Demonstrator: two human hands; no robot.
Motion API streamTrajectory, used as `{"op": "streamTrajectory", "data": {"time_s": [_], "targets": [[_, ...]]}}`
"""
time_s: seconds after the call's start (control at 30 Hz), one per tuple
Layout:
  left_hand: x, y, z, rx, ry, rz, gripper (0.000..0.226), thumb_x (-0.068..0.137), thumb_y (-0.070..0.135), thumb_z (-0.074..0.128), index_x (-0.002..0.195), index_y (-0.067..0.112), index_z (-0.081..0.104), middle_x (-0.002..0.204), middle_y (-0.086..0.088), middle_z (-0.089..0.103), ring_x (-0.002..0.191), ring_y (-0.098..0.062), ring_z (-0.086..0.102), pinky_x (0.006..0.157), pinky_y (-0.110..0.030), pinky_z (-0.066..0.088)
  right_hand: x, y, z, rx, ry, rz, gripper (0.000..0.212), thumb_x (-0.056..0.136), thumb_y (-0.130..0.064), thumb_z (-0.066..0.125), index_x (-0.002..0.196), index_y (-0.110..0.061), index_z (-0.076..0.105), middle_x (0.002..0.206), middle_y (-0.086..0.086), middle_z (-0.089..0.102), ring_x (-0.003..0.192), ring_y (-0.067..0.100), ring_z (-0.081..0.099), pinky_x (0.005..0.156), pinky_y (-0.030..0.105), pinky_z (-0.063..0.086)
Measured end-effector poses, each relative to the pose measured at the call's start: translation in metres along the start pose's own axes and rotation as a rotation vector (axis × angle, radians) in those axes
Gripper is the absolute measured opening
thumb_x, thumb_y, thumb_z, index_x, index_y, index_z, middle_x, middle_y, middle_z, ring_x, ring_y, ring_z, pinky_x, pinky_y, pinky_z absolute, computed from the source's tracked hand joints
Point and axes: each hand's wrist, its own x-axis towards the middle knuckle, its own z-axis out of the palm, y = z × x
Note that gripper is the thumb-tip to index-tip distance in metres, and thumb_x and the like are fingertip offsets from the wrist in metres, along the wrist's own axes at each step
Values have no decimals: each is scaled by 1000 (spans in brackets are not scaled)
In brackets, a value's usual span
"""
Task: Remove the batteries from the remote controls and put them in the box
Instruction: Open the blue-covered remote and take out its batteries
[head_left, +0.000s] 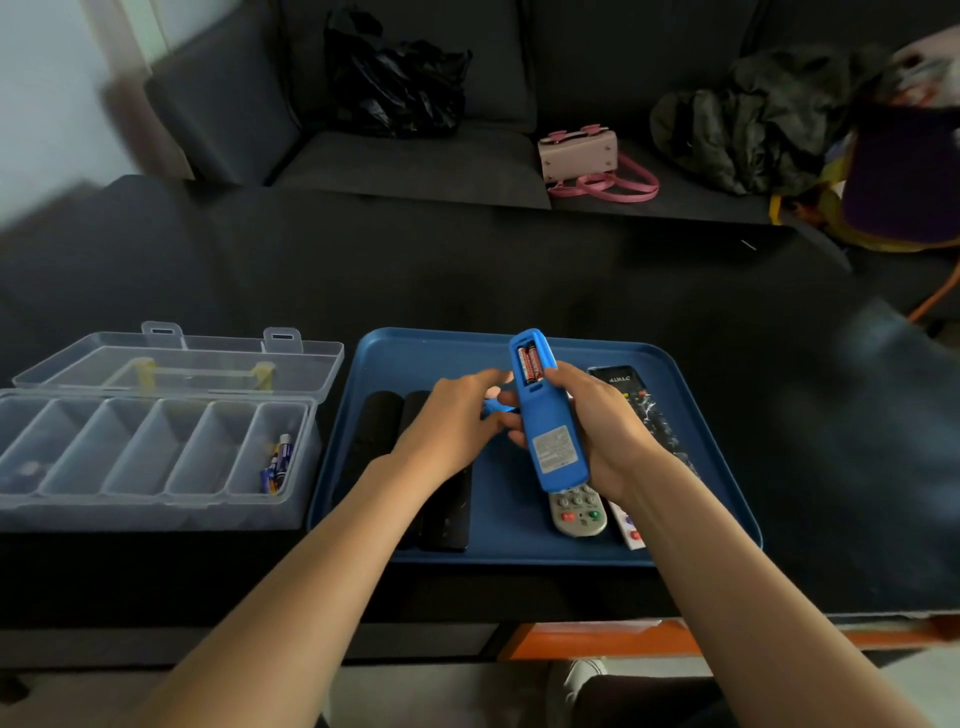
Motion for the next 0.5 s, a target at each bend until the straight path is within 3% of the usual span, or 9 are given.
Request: {"op": "streamTrajectory", "data": {"time_s": [0.2, 0.37, 0.5], "targets": [[0, -5, -4, -123, 105, -43, 42, 89, 9, 51, 129, 20, 50, 129, -5, 55, 113, -11, 55, 86, -15, 38, 0, 2, 1, 12, -5, -9, 17, 99, -23, 42, 103, -15, 57, 88, 15, 69, 68, 23, 67, 58, 31, 58], [-2, 0, -10, -162, 363, 136, 29, 88, 11, 58, 116, 17, 59, 114, 1, 58, 94, -4, 55, 78, -13, 45, -1, 3, 4, -34, -54, -41, 18, 100, -22, 41, 102, -15, 57, 91, 15, 68, 68, 22, 65, 60, 30, 57], [-1, -1, -9, -139, 391, 179, 36, 82, 18, 68, 116, 15, 60, 110, -1, 54, 90, -5, 55, 76, -12, 44, -2, 5, 8, -89, -76, -80, 18, 100, -19, 40, 103, -14, 58, 88, 14, 65, 63, 20, 64, 58, 30, 56]]}}
